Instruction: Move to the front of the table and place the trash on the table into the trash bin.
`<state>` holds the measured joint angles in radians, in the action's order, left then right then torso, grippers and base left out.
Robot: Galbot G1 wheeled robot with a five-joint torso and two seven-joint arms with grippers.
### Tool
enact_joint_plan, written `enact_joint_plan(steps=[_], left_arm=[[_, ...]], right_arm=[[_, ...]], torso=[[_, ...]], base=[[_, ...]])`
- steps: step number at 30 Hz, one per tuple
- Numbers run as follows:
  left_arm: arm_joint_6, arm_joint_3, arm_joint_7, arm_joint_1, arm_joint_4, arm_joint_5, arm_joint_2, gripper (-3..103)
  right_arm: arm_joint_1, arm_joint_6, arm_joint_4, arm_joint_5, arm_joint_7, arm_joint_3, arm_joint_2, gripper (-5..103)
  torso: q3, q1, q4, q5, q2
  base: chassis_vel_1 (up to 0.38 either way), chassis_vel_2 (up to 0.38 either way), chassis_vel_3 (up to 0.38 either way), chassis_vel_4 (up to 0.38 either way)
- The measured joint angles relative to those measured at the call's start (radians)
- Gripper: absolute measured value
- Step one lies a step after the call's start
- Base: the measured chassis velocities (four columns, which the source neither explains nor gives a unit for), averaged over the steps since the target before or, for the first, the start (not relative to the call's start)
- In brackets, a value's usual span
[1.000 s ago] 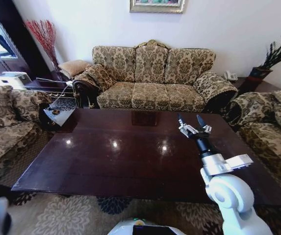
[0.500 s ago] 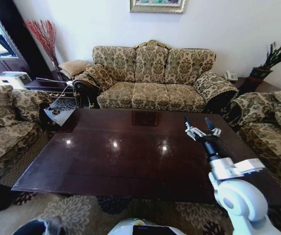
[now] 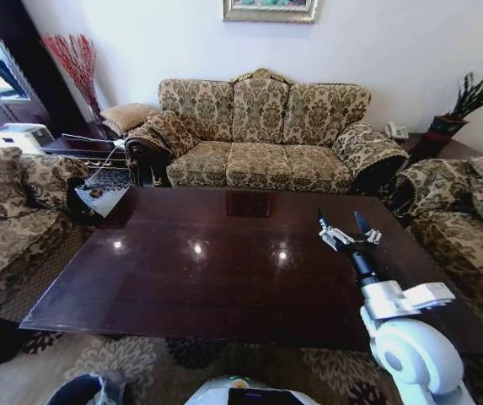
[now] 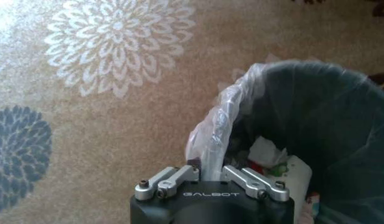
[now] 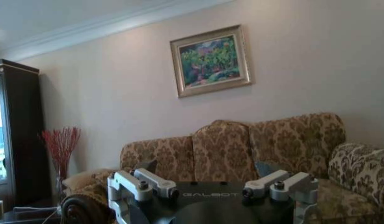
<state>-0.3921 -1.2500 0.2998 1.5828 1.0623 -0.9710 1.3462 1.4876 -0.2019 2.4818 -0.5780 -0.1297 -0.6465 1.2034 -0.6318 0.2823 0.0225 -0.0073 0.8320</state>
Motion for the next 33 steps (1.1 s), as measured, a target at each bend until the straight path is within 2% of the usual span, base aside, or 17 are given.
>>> enact_joint_plan(steps=[1,3,5,7,9,10,11,12,15,16,17,18,21,24,25,28,33], left_arm=[[0.000,0.000,0.000,0.000,0.000,0.000,0.000,7],[-0.030,-0.012,-0.005,0.029,0.034,0.005,0.013,18],[-0.061,-0.026,-0.027,0.055,0.066,0.017,0.025,29],[-0.080,-0.036,-0.038,0.072,0.085,0.025,0.034,34],[-0.113,-0.056,-0.066,0.101,0.118,0.035,0.051,45],[-0.113,-0.056,-0.066,0.101,0.118,0.035,0.051,45],[-0.125,-0.069,-0.083,0.120,0.143,0.044,0.067,51],[-0.125,-0.069,-0.083,0.120,0.143,0.044,0.067,51],[-0.128,-0.091,-0.078,0.148,0.168,0.060,0.096,68],[-0.128,-0.091,-0.078,0.148,0.168,0.060,0.096,68],[-0.130,-0.098,-0.080,0.154,0.170,0.062,0.102,73],[-0.133,-0.107,-0.096,0.161,0.170,0.065,0.110,78],[-0.141,-0.119,-0.129,0.166,0.166,0.069,0.119,84],[-0.138,-0.135,-0.185,0.169,0.155,0.067,0.145,97],[-0.138,-0.135,-0.185,0.169,0.155,0.067,0.145,97],[-0.080,-0.142,-0.232,0.171,0.153,0.043,0.157,100],[-0.047,-0.146,-0.281,0.181,0.213,0.014,0.171,100]], right_arm=[[0.000,0.000,0.000,0.000,0.000,0.000,0.000,100],[-0.013,0.000,-0.009,-0.008,0.000,0.000,0.002,100],[-0.023,0.000,-0.016,-0.020,0.002,0.000,0.002,100],[-0.027,0.001,-0.019,-0.027,0.003,0.000,0.002,100],[-0.038,0.005,-0.025,-0.039,0.008,0.000,0.002,100],[-0.038,0.005,-0.025,-0.039,0.008,0.000,0.002,100],[-0.044,0.009,-0.031,-0.046,0.012,0.000,0.003,100],[-0.044,0.009,-0.031,-0.046,0.012,0.000,0.003,100],[-0.054,0.019,-0.043,-0.061,0.021,-0.001,0.008,100],[-0.054,0.019,-0.043,-0.061,0.021,-0.001,0.008,100],[-0.055,0.021,-0.045,-0.067,0.025,-0.002,0.009,100],[-0.056,0.025,-0.048,-0.072,0.027,-0.005,0.010,100],[-0.056,0.030,-0.052,-0.078,0.030,-0.007,0.011,100],[-0.042,0.041,-0.054,-0.087,0.036,-0.014,0.005,100],[-0.042,0.041,-0.054,-0.087,0.036,-0.014,0.005,100],[-0.035,0.047,-0.054,-0.094,0.040,-0.018,-0.004,100],[-0.036,0.048,-0.054,-0.094,0.040,-0.014,-0.003,100]], torso=[[0.000,0.000,0.0000,0.0000,0.000],[0.000,0.000,0.0010,0.0000,0.000],[0.000,0.000,0.0003,-0.0003,0.000],[0.000,0.000,-0.0001,-0.0003,0.000],[0.000,0.000,0.0003,-0.0005,0.000],[0.000,0.000,0.0003,-0.0005,0.000],[0.000,0.000,0.0004,-0.0002,0.000],[0.000,0.000,0.0004,-0.0002,0.000],[0.000,0.000,0.0003,-0.0006,0.000],[0.000,0.000,0.0003,-0.0006,0.000],[0.000,0.000,0.0003,-0.0005,0.000],[0.000,0.000,0.0002,-0.0005,0.000],[0.000,0.000,0.0003,-0.0001,0.000],[0.000,0.000,0.0003,-0.0010,0.000],[0.000,0.000,0.0003,-0.0010,0.000],[0.000,0.000,0.0002,-0.0006,0.000],[0.000,0.000,0.0003,-0.0002,0.000]], base=[[0.000,0.000,0.000,0.000],[0.000,0.000,0.000,0.000],[0.000,0.000,0.000,0.000],[0.000,0.000,0.000,0.000],[0.000,0.000,0.000,0.000],[0.000,0.000,0.000,0.000],[0.000,0.000,0.000,0.000],[0.000,0.000,0.000,0.000],[0.000,0.000,0.000,0.000],[0.000,0.000,0.000,0.000],[0.000,0.000,0.000,0.000],[0.000,0.000,0.000,0.000],[0.000,0.000,0.000,0.000],[0.000,0.000,0.000,0.000],[0.000,0.000,0.000,0.000],[0.000,0.000,0.000,0.000],[0.000,0.000,0.000,0.000]])
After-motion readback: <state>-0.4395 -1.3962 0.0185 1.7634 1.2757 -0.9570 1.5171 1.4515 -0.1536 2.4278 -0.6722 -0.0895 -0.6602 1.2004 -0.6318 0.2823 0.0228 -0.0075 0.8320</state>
